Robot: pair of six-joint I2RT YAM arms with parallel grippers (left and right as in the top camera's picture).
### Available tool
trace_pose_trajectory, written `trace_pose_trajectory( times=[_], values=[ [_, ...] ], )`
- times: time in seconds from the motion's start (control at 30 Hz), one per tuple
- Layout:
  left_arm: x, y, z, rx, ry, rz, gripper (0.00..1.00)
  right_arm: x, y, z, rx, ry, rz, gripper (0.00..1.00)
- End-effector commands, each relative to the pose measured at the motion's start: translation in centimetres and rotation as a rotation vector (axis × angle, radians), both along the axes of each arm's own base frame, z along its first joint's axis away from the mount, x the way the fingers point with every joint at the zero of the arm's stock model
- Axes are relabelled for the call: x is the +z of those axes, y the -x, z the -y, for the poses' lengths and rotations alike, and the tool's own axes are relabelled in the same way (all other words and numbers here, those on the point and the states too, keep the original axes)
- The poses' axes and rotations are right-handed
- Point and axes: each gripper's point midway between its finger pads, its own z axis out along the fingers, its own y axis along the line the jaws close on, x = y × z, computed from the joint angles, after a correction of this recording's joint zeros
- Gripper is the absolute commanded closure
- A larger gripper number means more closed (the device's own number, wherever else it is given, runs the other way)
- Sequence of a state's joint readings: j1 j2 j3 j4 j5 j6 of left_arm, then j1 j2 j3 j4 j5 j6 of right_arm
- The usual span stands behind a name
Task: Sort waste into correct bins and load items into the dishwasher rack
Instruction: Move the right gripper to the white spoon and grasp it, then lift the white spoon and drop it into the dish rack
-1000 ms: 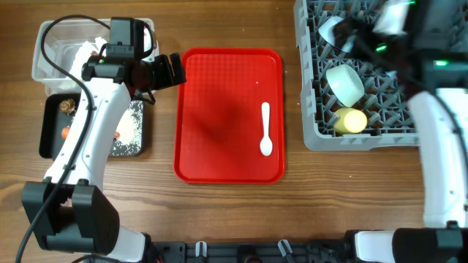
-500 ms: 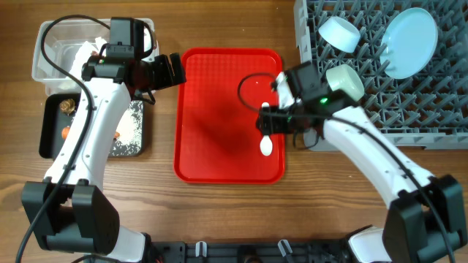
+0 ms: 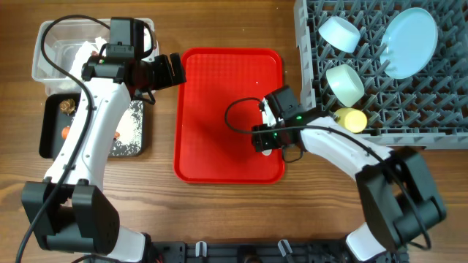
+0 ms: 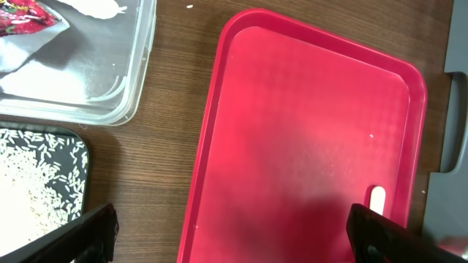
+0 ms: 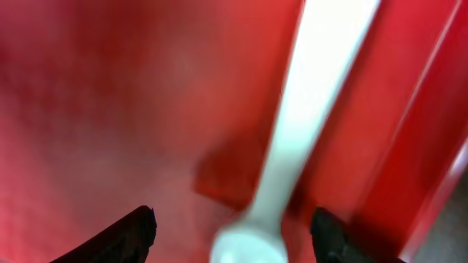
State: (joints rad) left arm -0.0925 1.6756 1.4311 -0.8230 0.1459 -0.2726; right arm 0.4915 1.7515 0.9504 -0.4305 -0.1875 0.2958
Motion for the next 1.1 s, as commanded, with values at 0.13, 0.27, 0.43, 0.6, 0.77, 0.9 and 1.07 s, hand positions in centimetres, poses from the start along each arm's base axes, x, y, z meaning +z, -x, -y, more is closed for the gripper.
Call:
trace_pose_trajectory(
  times=[0.13,0.27,0.43,0.6,0.77,0.9,1.07],
  values=[
    [0.5,-0.2,0.0,0.009,-0.003,0.015,0.00,-4.1,1.0,1.5,-0.031,0.096,-0.081,0.36],
    [0.5,-0.2,0.0,0.009,-0.003,0.015,0.00,-4.1,1.1,1.5,-0.031,0.096,-0.082,0.64],
    [0.5,-0.2,0.0,0.009,-0.003,0.015,0.00,-4.1,1.1,1.7,-0.045,0.098,-0.091,0.96],
    [0.5,-0.2,0.0,0.009,-0.003,0.015,0.00,-3.6,0.7,1.7,-0.044,0.094,-0.082,0.96],
    [0.5,-0.2,0.0,0.009,-0.003,0.015,0.00,0.0,-1.0,1.1,-0.027,0.071,-0.024,0.96],
    [0.5,-0.2,0.0,0.009,-0.003,0.015,0.00,6.2,-3.3,1.1,-0.048,0.033,0.090,0.96],
    [0.5,-0.2,0.0,0.009,-0.003,0.015,0.00,15.2,-6.0,4.8,-0.171,0.023,0.281,0.96]
  ],
)
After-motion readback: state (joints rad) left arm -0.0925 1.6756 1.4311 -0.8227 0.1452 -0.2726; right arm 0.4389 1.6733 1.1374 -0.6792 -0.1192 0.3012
